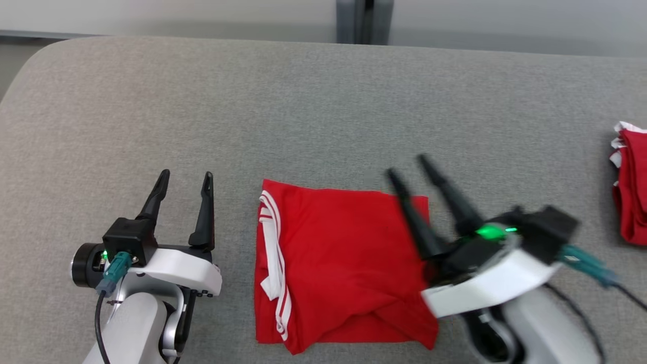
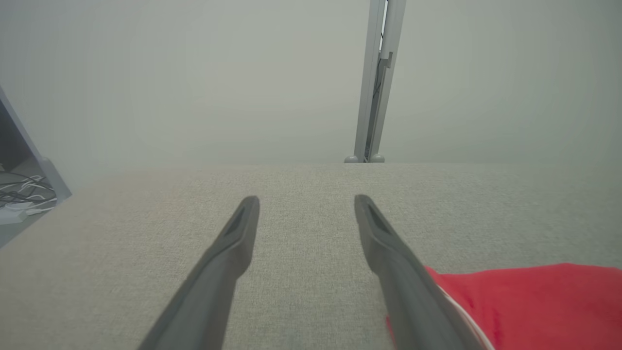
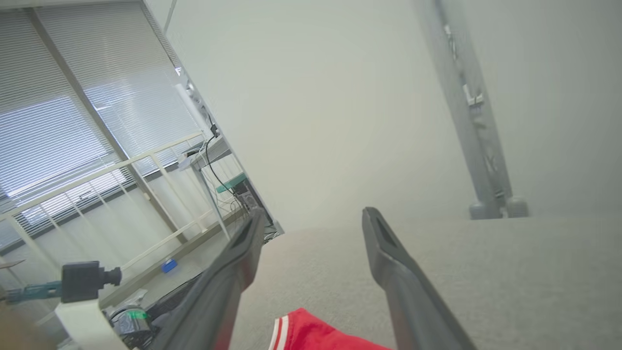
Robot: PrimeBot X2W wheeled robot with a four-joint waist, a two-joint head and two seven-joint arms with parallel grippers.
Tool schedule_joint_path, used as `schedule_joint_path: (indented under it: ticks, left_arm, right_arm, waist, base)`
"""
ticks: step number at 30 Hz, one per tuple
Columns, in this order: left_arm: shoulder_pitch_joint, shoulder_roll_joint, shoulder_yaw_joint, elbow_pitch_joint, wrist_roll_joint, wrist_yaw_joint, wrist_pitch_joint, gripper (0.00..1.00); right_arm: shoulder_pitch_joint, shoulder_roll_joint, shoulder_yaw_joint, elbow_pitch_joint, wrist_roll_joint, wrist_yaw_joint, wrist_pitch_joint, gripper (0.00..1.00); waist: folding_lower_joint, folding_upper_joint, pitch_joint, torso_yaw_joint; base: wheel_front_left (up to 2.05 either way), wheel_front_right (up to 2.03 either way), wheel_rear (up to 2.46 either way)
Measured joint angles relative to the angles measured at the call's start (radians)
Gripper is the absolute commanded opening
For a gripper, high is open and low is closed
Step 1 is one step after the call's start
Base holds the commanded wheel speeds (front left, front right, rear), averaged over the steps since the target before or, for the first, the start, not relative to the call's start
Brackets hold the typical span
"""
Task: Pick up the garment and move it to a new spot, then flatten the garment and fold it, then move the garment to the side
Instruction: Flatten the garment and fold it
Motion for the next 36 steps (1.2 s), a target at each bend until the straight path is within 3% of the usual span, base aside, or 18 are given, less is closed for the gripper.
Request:
schedule_joint_path:
  ticks: [7, 13, 23, 36]
  left_arm:
    - [0.006, 0.03, 0.009, -0.014, 0.01, 0.014, 0.0, 1.0]
    - [0.024, 0.049, 0.011, -0.046, 0.019, 0.031, 0.004, 1.0]
    - [0.132, 0.081, 0.014, -0.145, 0.031, 0.085, 0.026, 1.0]
    - [0.186, 0.104, -0.002, -0.205, 0.036, 0.111, 0.071, 1.0]
  right_arm:
    - [0.131, -0.012, -0.311, -0.112, -0.166, 0.0, 0.026, 1.0]
    - [0.228, -0.023, -0.463, -0.145, -0.321, 0.0, 0.081, 1.0]
    - [0.371, 0.002, -0.592, -0.17, -0.416, 0.0, 0.126, 1.0]
    - [0.408, 0.015, -0.627, -0.167, -0.421, 0.0, 0.151, 1.0]
  waist:
    - [0.0, 0.0, -0.013, -0.041]
    - [0.0, 0.0, -0.037, -0.06]
    - [0.0, 0.0, -0.093, -0.087]
    - [0.0, 0.0, -0.116, -0.073]
  base:
    - [0.0, 0.0, 0.0]
    - [0.0, 0.0, 0.0]
    - [0.0, 0.0, 0.0]
    - [0.0, 0.0, 0.0]
